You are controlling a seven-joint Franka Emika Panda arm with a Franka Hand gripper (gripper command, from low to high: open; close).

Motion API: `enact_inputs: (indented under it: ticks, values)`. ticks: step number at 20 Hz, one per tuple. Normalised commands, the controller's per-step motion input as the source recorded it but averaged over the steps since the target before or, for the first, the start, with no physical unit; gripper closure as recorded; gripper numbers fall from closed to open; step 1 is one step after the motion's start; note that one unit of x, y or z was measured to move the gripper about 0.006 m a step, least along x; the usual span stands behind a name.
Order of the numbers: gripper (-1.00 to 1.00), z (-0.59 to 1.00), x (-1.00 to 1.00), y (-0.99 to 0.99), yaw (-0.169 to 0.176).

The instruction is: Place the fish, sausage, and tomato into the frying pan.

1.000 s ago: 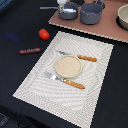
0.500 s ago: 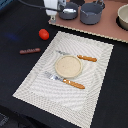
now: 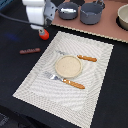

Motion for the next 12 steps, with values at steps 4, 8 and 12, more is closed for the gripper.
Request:
enact_inputs:
  ticks: [4, 8, 12]
  values:
    - [-1.0, -0.65, -0.54, -0.53, 0.017]
    - [-1.0, -0.57, -0.53, -0.07, 0.045]
    - [-1.0, -0.48, -0.43, 0.14, 0.039]
